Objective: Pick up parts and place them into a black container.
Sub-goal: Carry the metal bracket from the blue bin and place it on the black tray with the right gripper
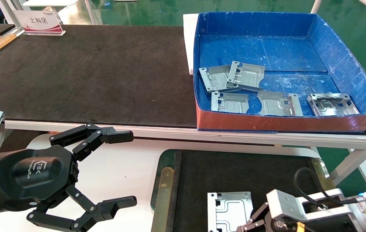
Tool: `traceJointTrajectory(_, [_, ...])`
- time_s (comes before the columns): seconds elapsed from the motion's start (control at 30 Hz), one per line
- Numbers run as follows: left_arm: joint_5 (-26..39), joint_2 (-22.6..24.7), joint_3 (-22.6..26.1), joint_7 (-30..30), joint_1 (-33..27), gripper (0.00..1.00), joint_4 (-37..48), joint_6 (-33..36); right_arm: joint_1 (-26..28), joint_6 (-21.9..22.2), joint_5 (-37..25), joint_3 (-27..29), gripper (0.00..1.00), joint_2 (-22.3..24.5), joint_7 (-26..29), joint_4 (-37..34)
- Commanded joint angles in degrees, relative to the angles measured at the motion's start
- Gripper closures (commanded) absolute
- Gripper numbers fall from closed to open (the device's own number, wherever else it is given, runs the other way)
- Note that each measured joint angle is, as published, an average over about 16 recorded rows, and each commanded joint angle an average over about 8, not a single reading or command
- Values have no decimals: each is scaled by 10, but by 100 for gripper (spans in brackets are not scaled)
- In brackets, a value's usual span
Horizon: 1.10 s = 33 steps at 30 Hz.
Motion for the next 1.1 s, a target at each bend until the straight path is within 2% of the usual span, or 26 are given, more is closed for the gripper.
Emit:
traceJointTrajectory(0.03, [0, 0, 0, 0, 0, 0, 0, 0, 2, 1, -10, -10, 100, -13, -29, -29])
traceJointTrajectory(0.47, [0, 0, 0, 0, 0, 0, 0, 0, 26, 13, -13, -38, 100, -104, -120, -163])
traceJointTrajectory(0.9, [0, 0, 0, 0, 0, 0, 0, 0, 49, 90, -34, -46, 100, -188, -184, -282])
traceJointTrajectory(1.1, [0, 0, 0, 0, 0, 0, 0, 0, 50, 97, -31, -44, 100, -209, -194, -301])
